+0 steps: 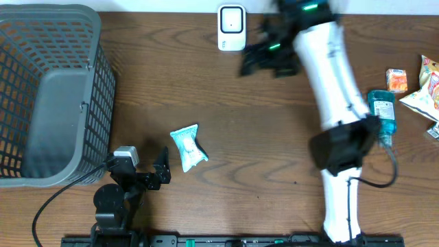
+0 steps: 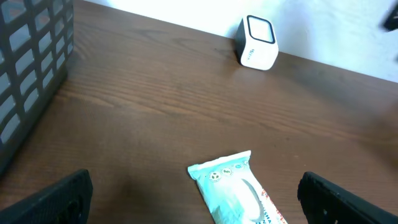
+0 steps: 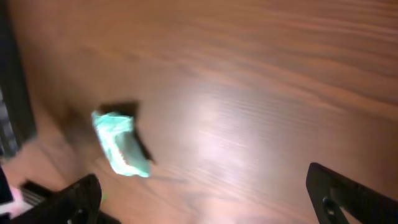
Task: Scan the item barcode
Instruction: 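Carry the teal bottle to the right edge and release it, then move the right gripper to the wet-wipe pack and grasp it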
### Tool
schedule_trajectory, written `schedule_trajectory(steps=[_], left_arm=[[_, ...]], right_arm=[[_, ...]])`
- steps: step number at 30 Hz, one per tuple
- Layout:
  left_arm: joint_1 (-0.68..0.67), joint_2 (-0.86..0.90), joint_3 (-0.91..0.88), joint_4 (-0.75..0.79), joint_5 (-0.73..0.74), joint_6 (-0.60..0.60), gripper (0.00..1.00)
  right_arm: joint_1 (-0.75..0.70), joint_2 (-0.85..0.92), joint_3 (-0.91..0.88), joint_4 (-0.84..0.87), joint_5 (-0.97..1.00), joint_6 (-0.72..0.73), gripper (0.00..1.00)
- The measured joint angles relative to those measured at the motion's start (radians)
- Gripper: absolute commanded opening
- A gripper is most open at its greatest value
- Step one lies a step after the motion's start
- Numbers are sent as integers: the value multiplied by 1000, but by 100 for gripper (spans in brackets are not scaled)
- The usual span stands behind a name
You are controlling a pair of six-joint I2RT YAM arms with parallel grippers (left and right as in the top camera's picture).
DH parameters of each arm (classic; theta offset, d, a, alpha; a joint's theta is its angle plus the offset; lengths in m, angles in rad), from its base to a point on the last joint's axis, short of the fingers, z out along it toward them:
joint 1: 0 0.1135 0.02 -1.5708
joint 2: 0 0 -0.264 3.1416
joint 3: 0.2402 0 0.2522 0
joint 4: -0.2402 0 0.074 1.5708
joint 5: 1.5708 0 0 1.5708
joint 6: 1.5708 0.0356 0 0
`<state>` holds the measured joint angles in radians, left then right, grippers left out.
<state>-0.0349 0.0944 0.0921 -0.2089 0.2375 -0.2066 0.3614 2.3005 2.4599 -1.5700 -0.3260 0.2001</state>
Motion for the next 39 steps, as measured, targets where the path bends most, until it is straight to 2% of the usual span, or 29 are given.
schedule_trajectory(steps=[4, 10, 15, 24, 26, 29, 34, 39], left_arm=[[0, 0, 0, 0, 0, 0, 97], [0, 0, 0, 0, 0, 0, 98], [0, 0, 0, 0, 0, 0, 98], [0, 0, 0, 0, 0, 0, 98], [0, 0, 0, 0, 0, 0, 98], [0, 0, 0, 0, 0, 0, 98], [0, 0, 0, 0, 0, 0, 98], [0, 0, 0, 0, 0, 0, 98]], right_arm=[[167, 1, -87, 69, -3, -4, 92], [335, 1, -269, 188, -9, -10, 75], [391, 4, -398, 296, -6, -16, 63], [423, 6, -559, 468, -41, -17, 59], [432, 6, -610, 517, -51, -4, 49], [444, 12, -664, 565, -55, 36, 1], [449, 8, -672, 548, -45, 133, 1], [430, 20, -615, 278, -12, 266, 1]])
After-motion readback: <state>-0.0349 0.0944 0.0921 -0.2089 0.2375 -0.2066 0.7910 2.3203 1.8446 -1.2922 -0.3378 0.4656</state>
